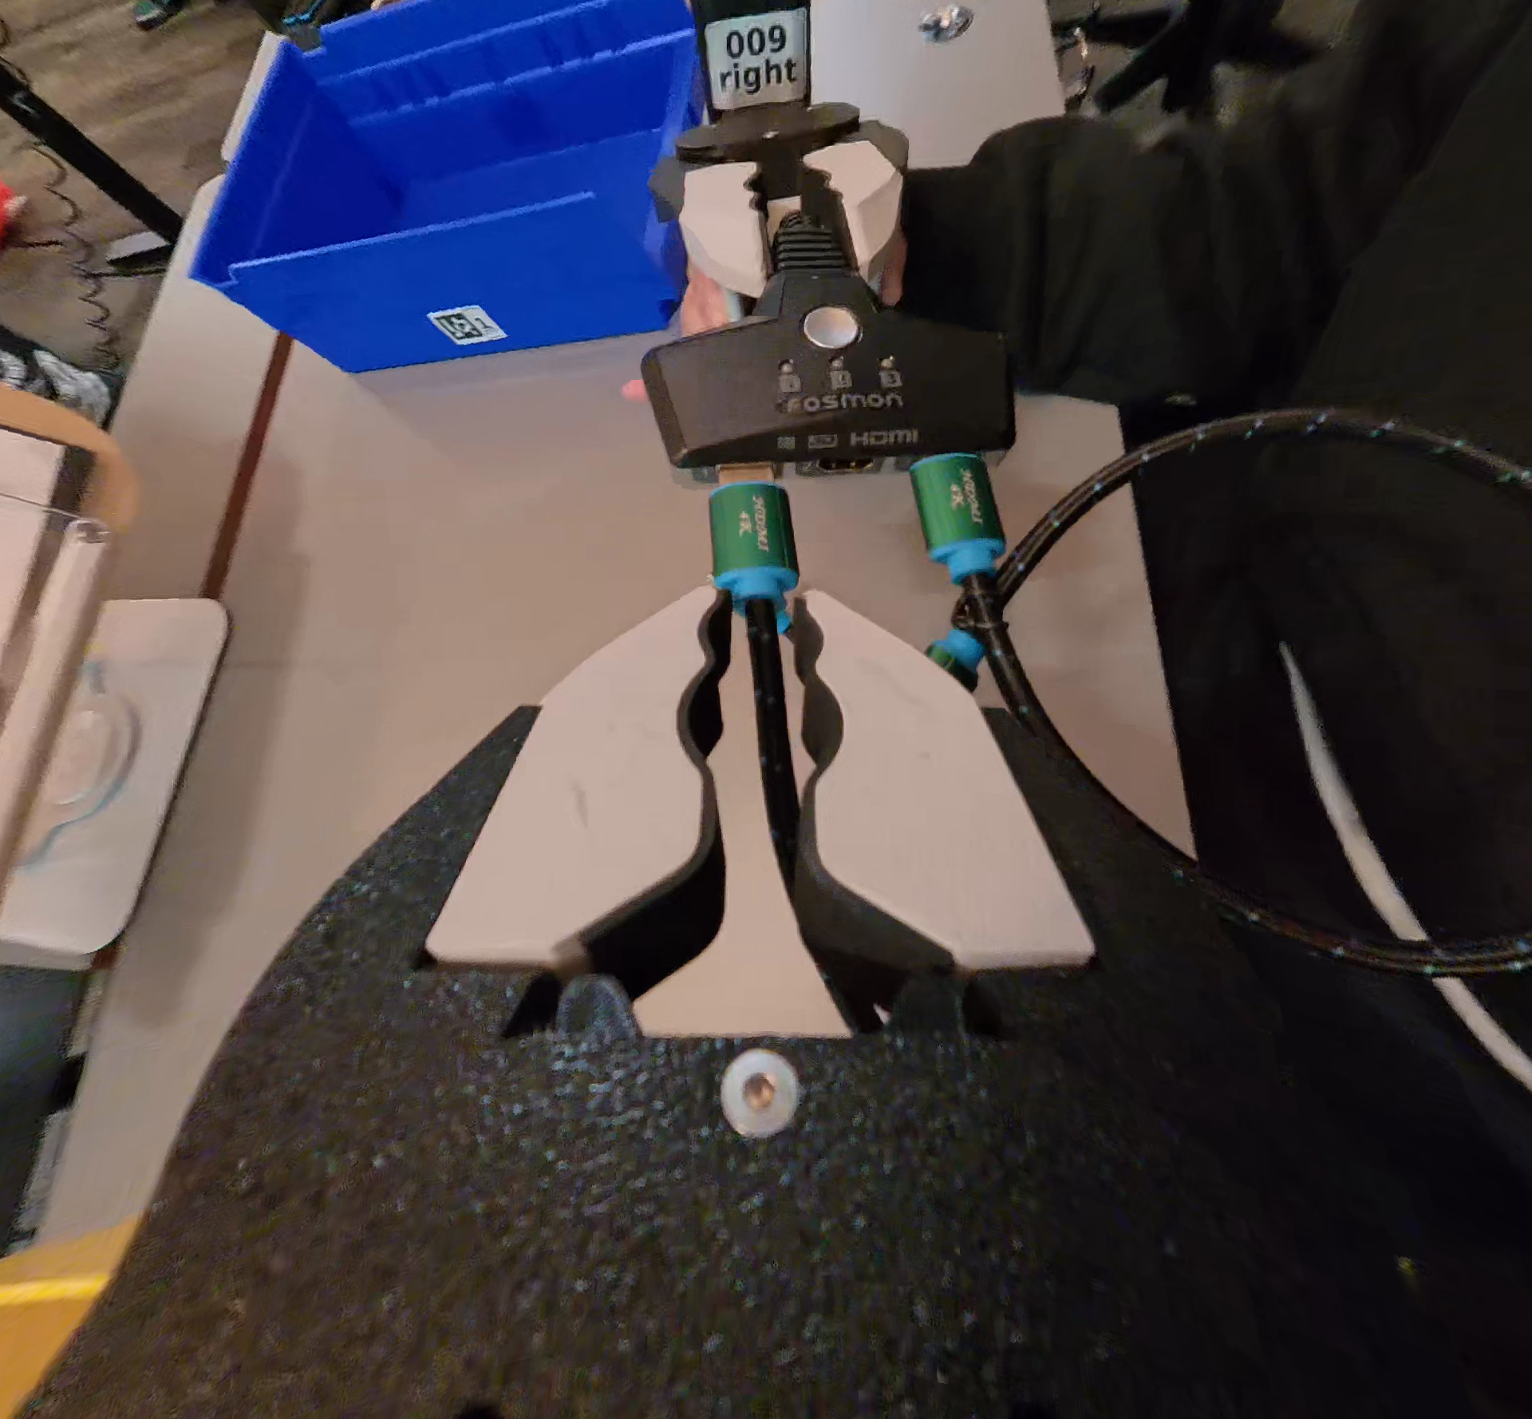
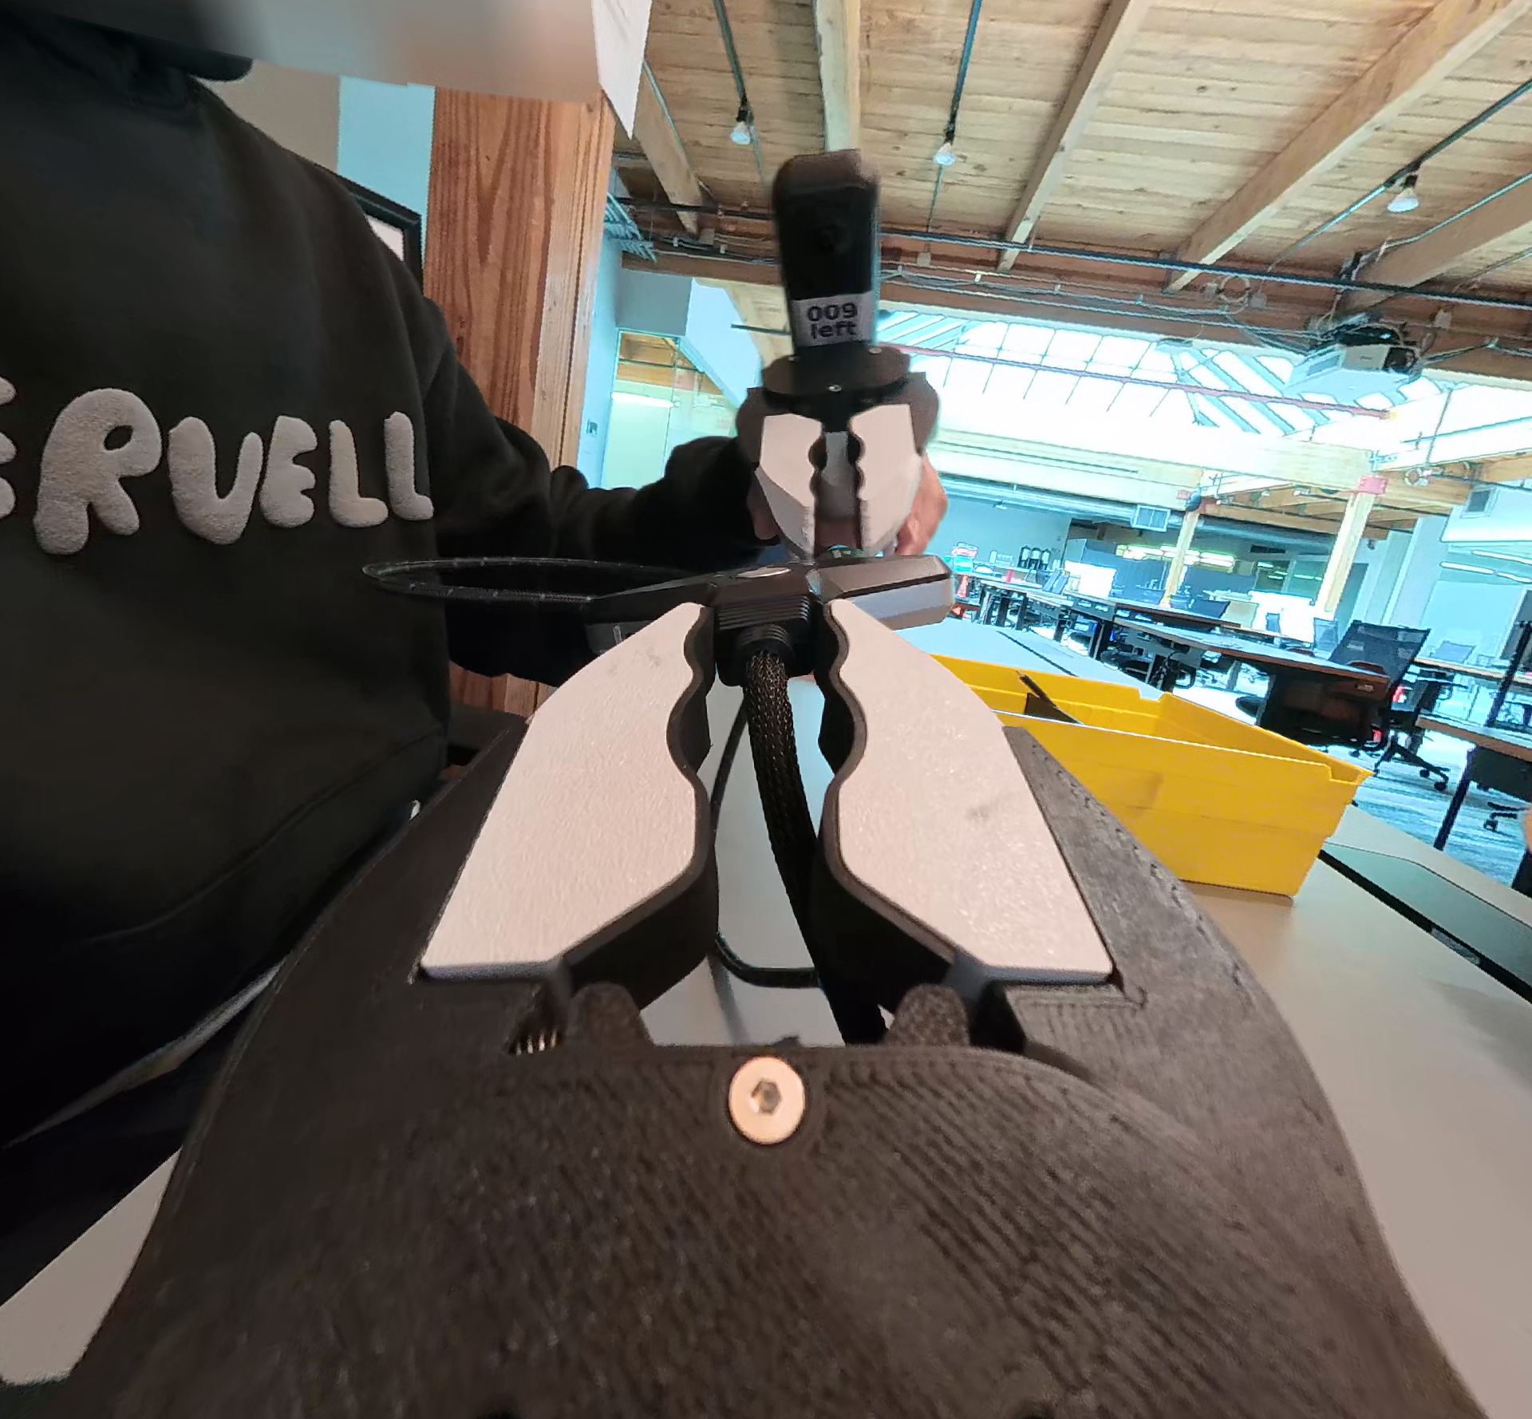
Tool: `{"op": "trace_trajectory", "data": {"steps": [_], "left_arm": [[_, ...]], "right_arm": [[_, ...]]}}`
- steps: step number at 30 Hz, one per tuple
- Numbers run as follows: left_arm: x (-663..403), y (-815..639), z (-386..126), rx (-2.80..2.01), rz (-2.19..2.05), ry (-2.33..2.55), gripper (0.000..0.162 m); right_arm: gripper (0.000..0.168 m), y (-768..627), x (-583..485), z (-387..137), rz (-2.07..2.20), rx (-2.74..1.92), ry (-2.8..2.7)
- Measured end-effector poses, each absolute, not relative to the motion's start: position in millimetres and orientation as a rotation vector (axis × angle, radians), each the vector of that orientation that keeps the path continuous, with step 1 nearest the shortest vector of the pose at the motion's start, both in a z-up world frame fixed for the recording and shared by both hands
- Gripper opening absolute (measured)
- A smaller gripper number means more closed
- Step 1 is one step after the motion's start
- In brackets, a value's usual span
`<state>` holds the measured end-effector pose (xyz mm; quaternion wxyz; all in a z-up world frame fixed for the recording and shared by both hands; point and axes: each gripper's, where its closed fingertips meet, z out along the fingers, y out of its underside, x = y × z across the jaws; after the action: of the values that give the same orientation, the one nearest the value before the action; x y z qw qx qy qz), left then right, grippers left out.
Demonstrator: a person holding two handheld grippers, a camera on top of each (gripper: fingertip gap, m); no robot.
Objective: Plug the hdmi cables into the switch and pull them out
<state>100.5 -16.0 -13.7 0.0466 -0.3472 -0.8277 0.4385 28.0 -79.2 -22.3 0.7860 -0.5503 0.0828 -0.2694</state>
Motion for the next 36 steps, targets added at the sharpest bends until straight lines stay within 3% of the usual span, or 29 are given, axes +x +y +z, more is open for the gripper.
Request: {"op": "trace_trajectory", "data": {"steps": [6,36], "left_arm": [[97.0,-24.5,-17.4,-0.963,1.349,-2.528,0.024],[100.1,-32.8,-22.5,-0.932,1.340,-2.602,0.019]], "right_arm": [[0.023,-80.2,28.6,-21.6,-0.594,-1.184,0.180],[0.025,-73.5,29.9,-12.6,-0.574,-1.094,0.151]]}}
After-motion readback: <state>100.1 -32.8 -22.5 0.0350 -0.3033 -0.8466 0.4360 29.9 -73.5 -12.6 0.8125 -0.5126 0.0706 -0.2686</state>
